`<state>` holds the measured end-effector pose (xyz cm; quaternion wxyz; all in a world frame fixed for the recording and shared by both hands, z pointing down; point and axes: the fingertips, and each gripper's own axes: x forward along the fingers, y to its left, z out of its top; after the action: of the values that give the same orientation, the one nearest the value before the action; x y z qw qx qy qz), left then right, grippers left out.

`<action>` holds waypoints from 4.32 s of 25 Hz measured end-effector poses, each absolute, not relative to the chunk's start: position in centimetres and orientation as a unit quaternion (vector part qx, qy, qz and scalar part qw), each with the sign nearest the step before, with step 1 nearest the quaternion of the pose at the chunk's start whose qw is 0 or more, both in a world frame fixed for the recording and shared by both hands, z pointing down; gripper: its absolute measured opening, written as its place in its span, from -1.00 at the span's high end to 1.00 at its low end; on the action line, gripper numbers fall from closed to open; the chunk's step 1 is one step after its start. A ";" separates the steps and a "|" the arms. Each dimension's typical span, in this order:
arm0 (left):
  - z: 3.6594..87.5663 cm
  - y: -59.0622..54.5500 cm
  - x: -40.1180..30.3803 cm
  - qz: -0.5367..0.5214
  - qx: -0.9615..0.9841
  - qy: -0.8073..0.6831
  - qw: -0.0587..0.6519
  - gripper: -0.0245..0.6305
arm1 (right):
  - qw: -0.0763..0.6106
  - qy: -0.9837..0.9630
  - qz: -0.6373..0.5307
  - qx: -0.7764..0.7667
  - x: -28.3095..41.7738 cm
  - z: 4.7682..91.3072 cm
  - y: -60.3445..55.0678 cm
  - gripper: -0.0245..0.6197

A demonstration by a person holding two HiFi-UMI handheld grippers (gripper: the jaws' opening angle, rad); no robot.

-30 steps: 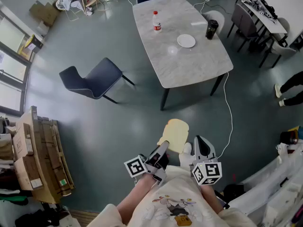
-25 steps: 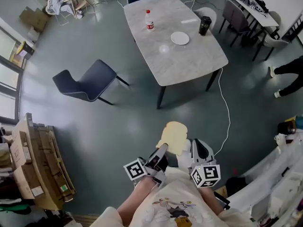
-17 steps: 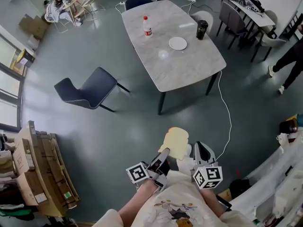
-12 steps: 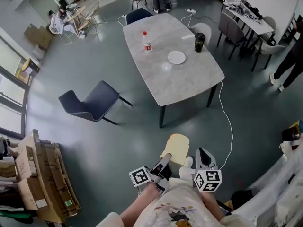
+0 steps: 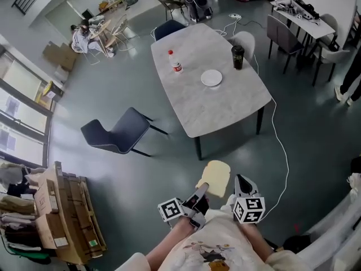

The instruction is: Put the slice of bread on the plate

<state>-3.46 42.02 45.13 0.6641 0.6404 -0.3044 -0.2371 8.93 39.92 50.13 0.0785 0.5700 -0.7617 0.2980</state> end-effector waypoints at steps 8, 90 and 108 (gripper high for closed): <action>44.6 38.7 -3.8 -0.265 0.621 -0.362 0.643 0.61 | 0.094 -0.784 0.347 0.506 8.1 52.2 37.1 0.91; 60.0 -17.4 -3.3 -0.169 0.599 -0.358 0.696 0.60 | 0.095 -0.739 0.344 0.572 6.9 59.5 -14.7 0.91; 66.4 -23.3 -0.8 -0.095 0.651 -0.381 0.650 0.61 | 0.128 -0.741 0.353 0.557 8.2 64.2 -18.8 0.91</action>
<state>-0.83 -23.29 66.39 0.6498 0.6509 -0.3810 -0.0946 8.17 -18.79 64.23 0.1278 0.5566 -0.7412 0.3529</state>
